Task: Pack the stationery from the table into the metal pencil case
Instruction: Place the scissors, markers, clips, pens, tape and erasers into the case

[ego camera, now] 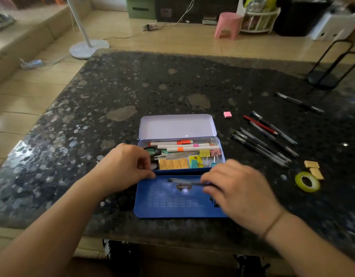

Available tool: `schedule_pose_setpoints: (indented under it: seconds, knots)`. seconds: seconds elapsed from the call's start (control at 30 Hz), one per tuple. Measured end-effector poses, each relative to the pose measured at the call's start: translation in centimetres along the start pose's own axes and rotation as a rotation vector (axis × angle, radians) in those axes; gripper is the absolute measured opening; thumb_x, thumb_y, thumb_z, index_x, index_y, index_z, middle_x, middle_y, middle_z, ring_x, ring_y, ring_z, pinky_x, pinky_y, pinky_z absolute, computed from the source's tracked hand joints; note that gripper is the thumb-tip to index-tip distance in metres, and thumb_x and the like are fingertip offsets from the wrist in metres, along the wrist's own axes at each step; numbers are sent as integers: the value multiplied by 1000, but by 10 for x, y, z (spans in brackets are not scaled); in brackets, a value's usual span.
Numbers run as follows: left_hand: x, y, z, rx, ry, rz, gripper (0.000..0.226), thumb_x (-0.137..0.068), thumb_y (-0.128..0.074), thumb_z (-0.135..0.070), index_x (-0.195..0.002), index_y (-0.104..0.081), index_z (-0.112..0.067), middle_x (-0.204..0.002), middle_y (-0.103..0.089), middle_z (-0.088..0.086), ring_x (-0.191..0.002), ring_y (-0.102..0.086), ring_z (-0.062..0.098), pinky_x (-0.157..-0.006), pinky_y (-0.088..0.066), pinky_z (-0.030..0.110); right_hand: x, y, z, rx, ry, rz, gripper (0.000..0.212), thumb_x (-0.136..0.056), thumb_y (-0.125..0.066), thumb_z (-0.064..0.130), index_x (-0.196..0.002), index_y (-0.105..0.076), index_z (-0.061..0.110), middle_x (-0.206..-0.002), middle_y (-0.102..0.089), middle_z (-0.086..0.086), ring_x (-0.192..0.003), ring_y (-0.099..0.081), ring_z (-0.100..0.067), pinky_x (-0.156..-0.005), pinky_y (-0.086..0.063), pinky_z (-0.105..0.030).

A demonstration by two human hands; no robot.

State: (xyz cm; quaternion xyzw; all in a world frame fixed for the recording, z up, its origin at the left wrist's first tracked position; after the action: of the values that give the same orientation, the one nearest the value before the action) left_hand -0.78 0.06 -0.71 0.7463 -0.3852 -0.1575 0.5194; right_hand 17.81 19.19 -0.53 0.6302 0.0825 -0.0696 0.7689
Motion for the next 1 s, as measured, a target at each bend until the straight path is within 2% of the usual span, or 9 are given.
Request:
schedule_pose_setpoints:
  seconds: [0.2,0.3,0.4,0.47,0.57,0.67,0.77,0.87,1.0]
  knots:
    - [-12,-3,-5,76,43,-88,21,-65,-84,-34,-65,-64,-27,-68,-63,-11,-64,-59,4,-60,-52,24,-19,-24,-10,13,-55,-22,21,-83,-63,46,-86,-68,26,-80,-64,9,-75,-56,-12,-58,-47,-27]
    - [-12,-4,-2,8,-67,-118,23,-66,-82,-38,-78,-65,-29,-83,-59,-16,-73,-58,5,-64,-48,22,-16,-4,-49,50,-316,-185,13,-85,-64,36,-92,-67,26,-90,-64,6,-85,-58,-18,-63,-47,-30]
    - [-3,-1,-10,-3,-272,-229,26,-67,-79,-41,-87,-66,-30,-98,-55,-16,-81,-58,7,-66,-51,26,-6,2,-93,177,-733,-29,29,-86,-62,37,-113,-59,28,-114,-57,2,-108,-52,-21,-78,-49,-37]
    - [3,-3,-24,-65,-437,-203,24,-71,-74,-44,-90,-66,-31,-99,-57,-14,-83,-59,8,-62,-52,26,-1,-1,-105,179,-818,68,31,-86,-61,40,-114,-58,28,-115,-53,2,-110,-51,-21,-78,-49,-37]
    - [7,-16,-41,-243,-584,-140,27,-74,-70,-53,-95,-68,-36,-92,-59,-15,-82,-53,10,-53,-39,22,-1,-3,-105,194,-803,74,20,-87,-59,41,-103,-59,30,-110,-52,3,-109,-48,-21,-74,-45,-34]
    - [3,-29,-49,-325,-568,-175,32,-71,-72,-56,-95,-69,-36,-84,-58,-13,-78,-49,12,-53,-29,24,-4,-1,-100,258,-817,115,18,-88,-58,42,-101,-60,30,-109,-50,3,-109,-45,-20,-75,-45,-34]
    - [-4,-34,-54,-335,-538,-200,20,-71,-73,-48,-85,-71,-33,-77,-59,-13,-74,-51,14,-49,-32,26,-2,7,-82,227,-757,60,14,-89,-55,39,-98,-59,29,-104,-49,6,-103,-45,-17,-77,-45,-33]
    - [-9,-42,-59,-305,-458,-239,13,-69,-74,-40,-76,-70,-30,-72,-60,-13,-71,-52,15,-45,-41,27,3,25,-43,108,-533,13,5,-89,-52,37,-93,-52,34,-100,-44,11,-98,-41,-10,-80,-41,-27]
    - [-13,-39,-65,-252,-324,-177,17,-78,-67,-46,-86,-71,-32,-83,-63,-15,-84,-56,12,-57,-46,28,14,24,-5,44,-277,249,11,-93,-44,43,-102,-49,39,-104,-40,15,-96,-35,-5,-81,-35,-22]
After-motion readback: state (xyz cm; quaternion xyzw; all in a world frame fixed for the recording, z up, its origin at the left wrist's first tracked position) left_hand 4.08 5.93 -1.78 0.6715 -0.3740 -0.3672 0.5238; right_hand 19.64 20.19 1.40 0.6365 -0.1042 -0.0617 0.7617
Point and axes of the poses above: each hand's wrist, its own x-axis away from the middle knuckle, its own y-axis out of the back of the hand, z = x × y, the point moved 1 cm from there along -x, towards the middle knuckle
